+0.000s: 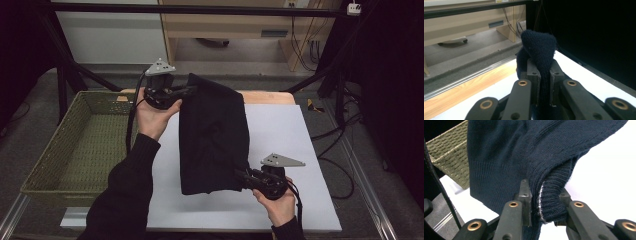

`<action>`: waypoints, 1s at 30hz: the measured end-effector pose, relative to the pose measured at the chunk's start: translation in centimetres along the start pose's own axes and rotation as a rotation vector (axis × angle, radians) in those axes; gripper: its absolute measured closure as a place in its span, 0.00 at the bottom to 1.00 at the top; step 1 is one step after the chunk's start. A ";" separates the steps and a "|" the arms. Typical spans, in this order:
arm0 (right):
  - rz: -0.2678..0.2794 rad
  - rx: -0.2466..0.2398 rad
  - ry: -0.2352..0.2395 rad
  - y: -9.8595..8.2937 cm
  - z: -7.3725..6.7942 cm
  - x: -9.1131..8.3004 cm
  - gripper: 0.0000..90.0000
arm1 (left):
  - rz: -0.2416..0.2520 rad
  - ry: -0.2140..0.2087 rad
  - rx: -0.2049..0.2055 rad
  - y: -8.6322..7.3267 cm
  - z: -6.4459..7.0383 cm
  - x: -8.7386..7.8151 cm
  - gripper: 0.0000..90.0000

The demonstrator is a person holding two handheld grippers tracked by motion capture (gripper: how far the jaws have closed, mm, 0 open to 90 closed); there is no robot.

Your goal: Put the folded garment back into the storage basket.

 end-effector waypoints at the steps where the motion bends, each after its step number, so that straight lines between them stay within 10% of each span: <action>1: 0.000 0.000 0.000 0.0 0.0 0.0 0.82 | 0.000 0.000 0.000 0.0 0.0 0.0 0.92; 30: 0.051 -0.077 0.086 5.0 -5.0 3.5 0.81 | -0.011 0.104 0.019 2.3 -4.6 -6.0 0.92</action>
Point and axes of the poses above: each handheld gripper's, and its own axes: x roughly forward along the jaws, y roughly out of its top, z roughly to its right, the point moved 10 cm from there along x, roughly forward along the jaws, and after that the axes turned 6 degrees about -z, right-handed, at the moved point
